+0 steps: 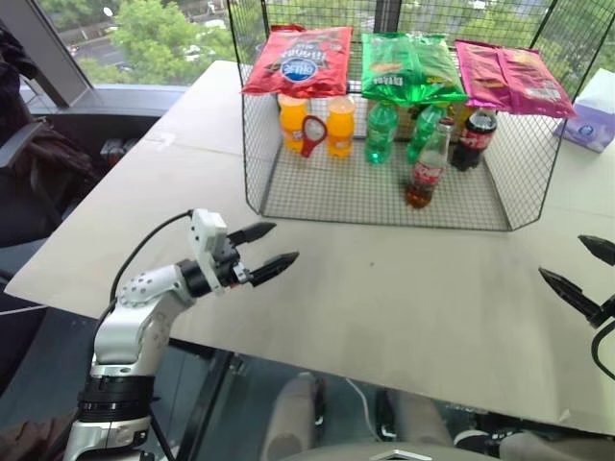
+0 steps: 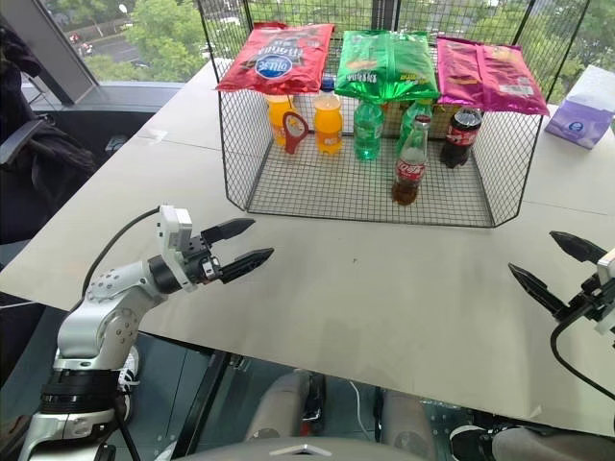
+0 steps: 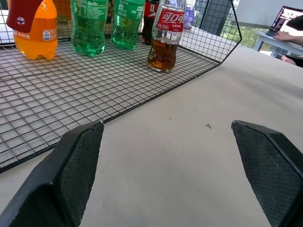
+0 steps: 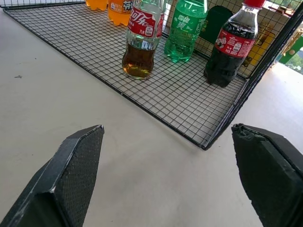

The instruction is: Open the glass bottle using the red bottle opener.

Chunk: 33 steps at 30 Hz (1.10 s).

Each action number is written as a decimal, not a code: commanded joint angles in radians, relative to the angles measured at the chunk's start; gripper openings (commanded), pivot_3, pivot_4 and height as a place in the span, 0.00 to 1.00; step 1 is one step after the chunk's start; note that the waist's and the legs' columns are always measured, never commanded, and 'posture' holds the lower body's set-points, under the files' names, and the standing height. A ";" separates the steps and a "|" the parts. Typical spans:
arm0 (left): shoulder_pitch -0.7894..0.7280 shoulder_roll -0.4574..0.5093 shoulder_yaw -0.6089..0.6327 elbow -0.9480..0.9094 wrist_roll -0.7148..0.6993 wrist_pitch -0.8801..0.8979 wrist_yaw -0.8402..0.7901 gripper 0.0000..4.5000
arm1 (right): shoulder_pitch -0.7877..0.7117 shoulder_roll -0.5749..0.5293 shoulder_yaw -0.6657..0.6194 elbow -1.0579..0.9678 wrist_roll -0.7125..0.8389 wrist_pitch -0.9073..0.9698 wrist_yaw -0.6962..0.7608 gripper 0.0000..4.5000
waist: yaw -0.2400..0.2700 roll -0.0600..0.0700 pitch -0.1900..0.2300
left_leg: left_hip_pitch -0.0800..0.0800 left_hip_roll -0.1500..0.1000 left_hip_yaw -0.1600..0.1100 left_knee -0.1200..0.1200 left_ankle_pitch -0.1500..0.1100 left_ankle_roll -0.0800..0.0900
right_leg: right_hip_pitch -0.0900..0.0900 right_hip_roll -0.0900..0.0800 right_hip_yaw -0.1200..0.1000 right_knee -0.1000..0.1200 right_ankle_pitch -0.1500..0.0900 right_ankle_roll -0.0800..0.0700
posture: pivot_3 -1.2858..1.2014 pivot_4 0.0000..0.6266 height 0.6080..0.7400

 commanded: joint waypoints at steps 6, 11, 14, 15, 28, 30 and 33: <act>-0.066 -0.079 0.026 -0.076 -0.009 0.005 0.152 1.00 | 0.044 0.083 -0.028 -0.238 0.090 0.019 -0.062 0.97 | 0.002 0.000 0.000 | 0.000 0.000 -0.001 0.000 0.000 0.000 | 0.000 0.000 0.001 0.001 0.000 0.000 | 0.52 0.24 1.00; -0.160 -0.085 0.006 -0.098 0.012 0.076 0.261 1.00 | 0.021 0.109 0.029 -0.503 0.220 0.088 -0.157 0.97 | -0.001 0.000 0.000 | 0.001 0.000 0.000 0.002 0.000 0.000 | 0.000 0.001 0.000 0.003 0.000 0.001 | 0.52 0.24 1.00; -0.225 -0.082 -0.004 -0.089 0.013 0.121 0.294 1.00 | -0.022 0.093 0.078 -0.637 0.297 0.140 -0.235 0.97 | 0.000 -0.001 0.000 | 0.001 0.000 0.000 0.003 0.000 0.000 | 0.000 0.002 -0.001 0.004 0.000 0.001 | 0.52 0.24 1.00; -0.242 -0.086 -0.010 -0.079 0.030 0.125 0.313 1.00 | -0.032 0.090 0.090 -0.660 0.305 0.148 -0.248 0.97 | 0.000 -0.001 0.000 | 0.001 0.000 0.000 0.003 0.000 0.000 | 0.000 0.002 -0.001 0.004 0.000 0.001 | 0.52 0.24 1.00; -0.453 -0.168 -0.044 0.061 0.172 0.120 0.505 1.00 | 0.017 0.117 0.110 -0.738 0.320 0.138 -0.287 0.97 | 0.003 -0.006 0.002 | 0.000 -0.003 -0.002 0.003 0.003 0.004 | 0.001 0.004 -0.002 0.004 0.000 0.001 | 0.52 0.24 1.00; -0.500 -0.168 -0.050 0.116 0.204 0.120 0.521 1.00 | 0.024 0.124 0.119 -0.744 0.308 0.136 -0.294 0.97 | 0.002 -0.006 0.002 | 0.000 -0.003 -0.002 0.003 0.003 0.004 | 0.002 0.004 -0.002 0.004 0.000 0.001 | 0.52 0.24 1.00; -0.544 -0.173 -0.049 0.176 0.224 0.116 0.521 1.00 | 0.020 0.127 0.130 -0.759 0.299 0.142 -0.319 0.97 | 0.000 -0.006 0.002 | 0.000 -0.003 -0.001 0.003 0.003 0.004 | 0.001 0.005 -0.002 0.004 0.000 0.002 | 0.52 0.24 1.00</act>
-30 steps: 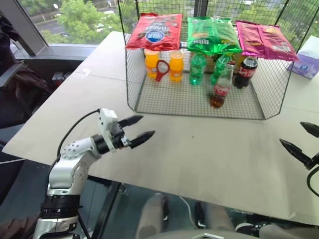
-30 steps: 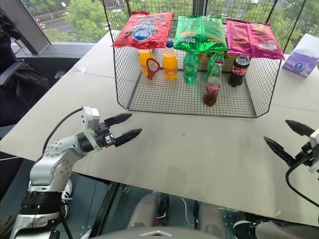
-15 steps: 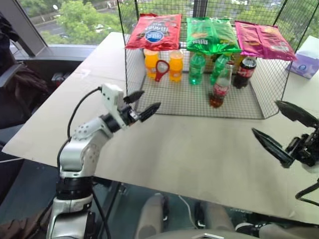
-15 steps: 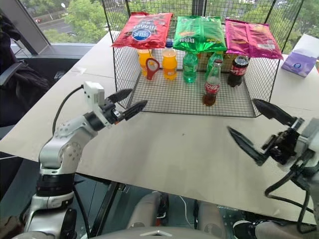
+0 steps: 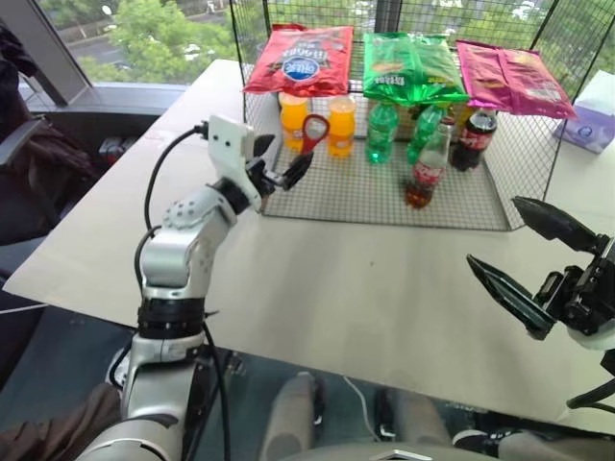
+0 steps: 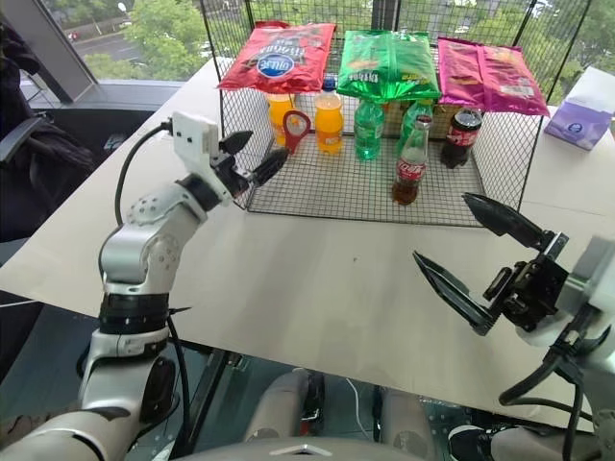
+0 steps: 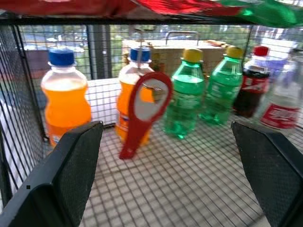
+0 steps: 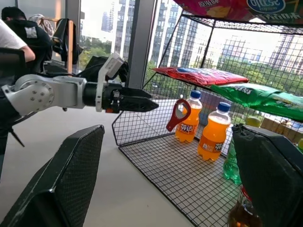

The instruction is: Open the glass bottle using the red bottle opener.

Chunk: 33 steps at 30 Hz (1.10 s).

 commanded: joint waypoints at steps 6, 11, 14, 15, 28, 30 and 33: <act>-0.115 -0.033 -0.045 0.138 0.068 -0.064 -0.021 1.00 | -0.002 0.001 0.015 -0.065 -0.030 -0.009 -0.061 0.97 | 0.004 -0.001 0.000 | -0.001 0.000 0.000 0.000 0.000 0.000 | 0.000 0.000 -0.001 0.000 0.002 0.002 | 0.52 0.24 1.00; -0.188 -0.077 -0.067 0.241 0.096 -0.093 -0.024 1.00 | 0.003 0.000 0.020 -0.075 -0.043 -0.005 -0.081 0.97 | 0.004 -0.002 0.001 | 0.000 0.000 0.000 0.000 0.000 0.000 | 0.000 0.000 0.000 0.000 0.002 0.003 | 0.52 0.24 1.00; -0.214 -0.093 -0.067 0.283 0.110 -0.099 -0.008 1.00 | 0.005 -0.004 0.014 -0.084 -0.042 -0.001 -0.097 0.97 | 0.002 -0.002 0.001 | -0.001 -0.001 0.000 0.000 0.000 0.000 | 0.000 0.000 0.000 0.000 0.002 0.003 | 0.52 0.24 1.00; -0.221 -0.096 -0.067 0.298 0.118 -0.106 -0.003 1.00 | 0.006 -0.005 0.011 -0.088 -0.043 0.001 -0.104 0.97 | 0.000 -0.002 0.001 | -0.001 -0.001 0.000 0.000 0.000 0.000 | 0.000 0.000 0.000 0.000 0.002 0.003 | 0.52 0.24 1.00; -0.275 -0.116 -0.053 0.457 0.145 -0.245 -0.042 0.32 | 0.043 0.008 0.015 -0.107 -0.070 -0.010 -0.125 1.00 | 0.001 -0.003 0.002 | -0.001 0.000 0.000 0.001 0.000 0.000 | 0.000 0.001 0.000 0.000 0.002 0.003 | 0.52 0.24 1.00; -0.277 -0.115 -0.050 0.471 0.144 -0.263 -0.049 0.11 | 0.050 0.009 0.010 -0.104 -0.073 -0.011 -0.121 1.00 | 0.001 -0.003 0.002 | -0.001 0.000 0.000 0.001 0.000 0.000 | 0.000 0.001 0.000 0.000 0.002 0.003 | 0.52 0.24 1.00; -0.274 -0.109 -0.043 0.480 0.139 -0.291 -0.071 0.00 | 0.055 0.008 0.002 -0.098 -0.072 -0.014 -0.116 1.00 | 0.002 -0.003 0.002 | -0.001 0.000 -0.001 0.001 0.000 0.000 | 0.000 0.001 -0.001 0.000 0.002 0.003 | 0.52 0.24 1.00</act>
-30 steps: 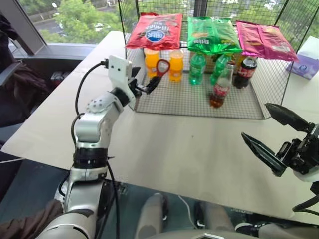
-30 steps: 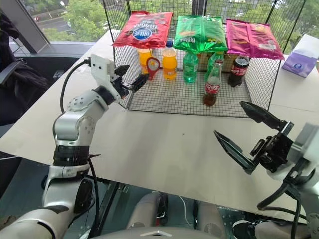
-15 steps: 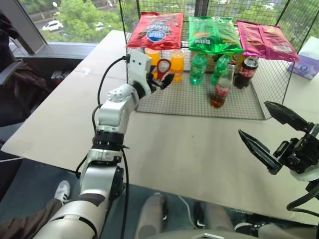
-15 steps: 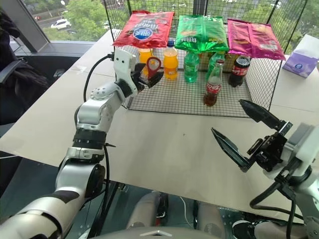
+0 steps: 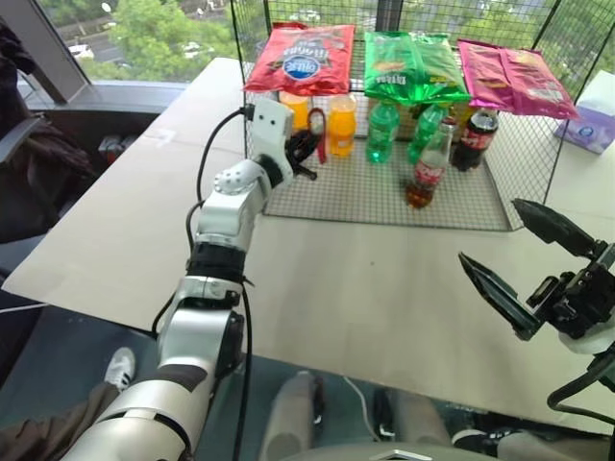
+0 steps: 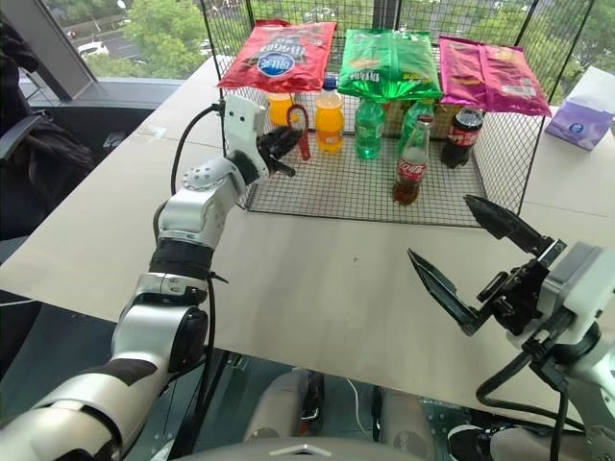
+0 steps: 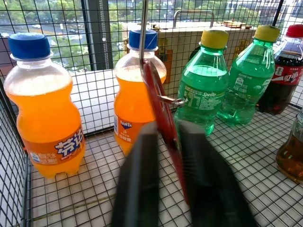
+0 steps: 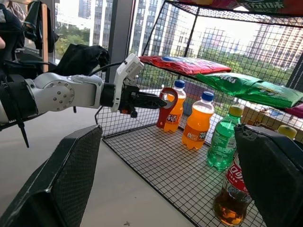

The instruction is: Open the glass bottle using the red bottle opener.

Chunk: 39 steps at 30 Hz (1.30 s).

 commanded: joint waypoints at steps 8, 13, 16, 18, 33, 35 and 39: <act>0.004 0.046 0.050 -0.036 -0.073 -0.064 -0.198 0.00 | -0.001 -0.009 -0.025 -0.005 -0.002 0.006 -0.018 1.00 | -0.002 0.000 0.000 | 0.000 0.000 0.000 0.000 0.000 0.000 | 0.000 0.000 0.000 0.000 0.000 0.000 | 0.52 0.24 1.00; 0.003 0.075 0.060 -0.020 -0.102 -0.064 -0.290 0.00 | -0.011 -0.015 -0.005 0.006 -0.010 0.028 -0.028 1.00 | -0.001 0.000 0.000 | 0.000 0.000 0.000 0.000 0.000 0.000 | 0.000 0.000 0.000 0.000 0.000 0.000 | 0.52 0.24 1.00; 0.000 0.086 0.067 -0.013 -0.123 -0.053 -0.333 0.00 | -0.005 -0.003 0.001 0.015 -0.023 0.039 -0.041 1.00 | -0.001 0.000 0.000 | 0.000 0.000 0.000 0.001 0.000 0.000 | 0.000 0.000 0.000 0.000 0.000 0.000 | 0.52 0.24 1.00; 0.007 0.092 0.074 -0.025 -0.152 -0.023 -0.375 0.00 | -0.006 0.005 0.014 0.018 -0.069 0.059 -0.082 1.00 | -0.001 0.000 0.000 | 0.000 0.000 0.000 0.001 0.000 0.000 | 0.000 0.000 0.000 0.001 0.000 0.000 | 0.52 0.24 1.00; 0.211 0.042 0.153 -0.504 -0.714 0.629 -0.472 0.00 | -0.486 0.102 0.363 0.223 0.304 0.441 -0.378 1.00 | -0.006 -0.001 0.000 | 0.001 0.004 -0.001 0.006 0.000 0.000 | 0.001 0.003 0.000 0.004 0.000 -0.001 | 0.52 0.24 1.00; 0.229 0.045 0.153 -0.542 -0.754 0.672 -0.465 0.00 | -0.553 0.148 0.394 0.281 0.324 0.460 -0.385 1.00 | -0.005 -0.001 0.001 | 0.000 0.004 -0.001 0.007 0.000 0.000 | 0.001 0.003 0.001 0.004 0.000 -0.001 | 0.52 0.24 1.00; 0.241 0.054 0.165 -0.581 -0.809 0.719 -0.445 0.00 | -0.621 0.183 0.409 0.332 0.359 0.494 -0.384 1.00 | -0.002 -0.001 0.001 | -0.001 0.003 -0.002 0.007 0.000 0.000 | 0.001 0.002 0.000 0.003 0.000 -0.001 | 0.52 0.24 1.00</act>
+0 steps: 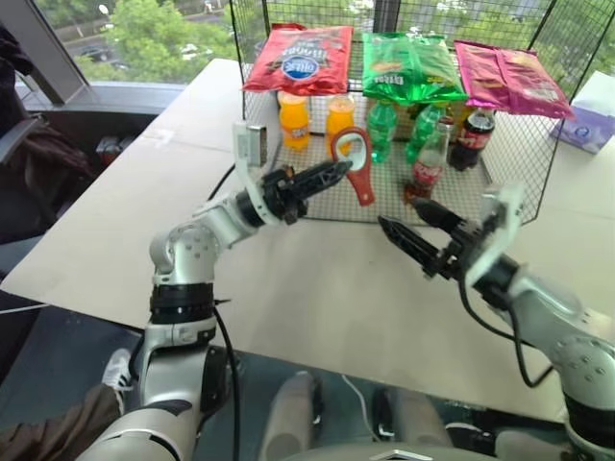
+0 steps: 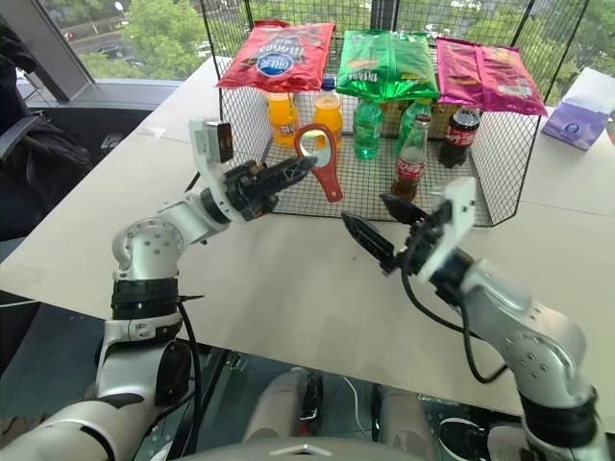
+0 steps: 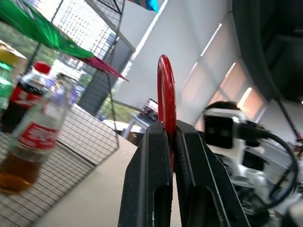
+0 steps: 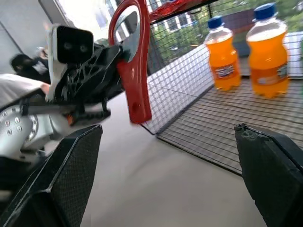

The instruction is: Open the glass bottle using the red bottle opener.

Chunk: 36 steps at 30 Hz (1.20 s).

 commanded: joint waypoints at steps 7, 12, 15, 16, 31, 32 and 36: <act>0.020 0.009 0.021 -0.110 -0.100 0.037 0.043 0.00 | -0.134 0.079 -0.006 0.058 0.203 0.057 -0.022 0.74 | -0.004 0.000 0.000 | 0.001 0.001 0.000 0.000 0.000 0.000 | 0.000 0.000 0.000 0.000 0.000 0.000 | 0.52 0.24 1.00; 0.026 -0.002 0.021 -0.117 -0.114 0.023 0.065 0.00 | -0.149 0.102 0.005 0.066 0.236 0.067 -0.040 0.74 | -0.003 0.000 0.000 | 0.000 0.001 0.000 0.000 0.000 0.000 | 0.000 0.000 0.000 0.000 0.000 0.000 | 0.52 0.24 1.00; 0.024 -0.004 0.020 -0.116 -0.123 0.020 0.071 0.00 | -0.145 0.102 0.009 0.065 0.247 0.076 -0.042 0.74 | -0.003 0.000 0.000 | 0.000 0.000 0.001 0.000 0.000 0.000 | 0.000 0.000 0.000 0.000 0.000 0.000 | 0.52 0.24 1.00; 0.024 -0.003 0.019 -0.117 -0.125 0.020 0.071 0.00 | -0.142 0.100 0.009 0.064 0.247 0.078 -0.042 0.74 | -0.003 0.000 0.000 | 0.000 0.000 0.001 0.000 0.000 0.000 | 0.000 0.000 0.000 0.000 0.000 0.000 | 0.52 0.24 1.00; 0.031 0.039 -0.013 -0.119 -0.109 0.014 0.004 0.00 | -0.149 0.084 -0.003 0.071 0.264 0.090 -0.041 0.74 | -0.004 0.000 0.000 | 0.000 0.001 0.001 -0.001 0.000 0.000 | -0.001 -0.001 0.000 0.000 -0.002 -0.003 | 0.52 0.24 1.00; 0.032 0.040 -0.014 -0.119 -0.108 0.014 0.001 0.00 | -0.150 0.084 -0.003 0.071 0.266 0.090 -0.041 0.74 | -0.004 0.000 0.000 | 0.000 0.001 0.001 -0.001 0.000 0.000 | -0.001 -0.001 0.000 0.000 -0.002 -0.004 | 0.52 0.24 1.00; 0.038 0.046 -0.022 -0.125 -0.101 0.008 -0.013 0.00 | -0.149 0.075 0.007 0.072 0.271 0.104 -0.031 0.48 | -0.003 0.000 0.000 | 0.000 0.001 0.001 -0.002 0.000 0.000 | -0.001 -0.001 0.000 0.000 -0.002 -0.004 | 0.52 0.24 1.00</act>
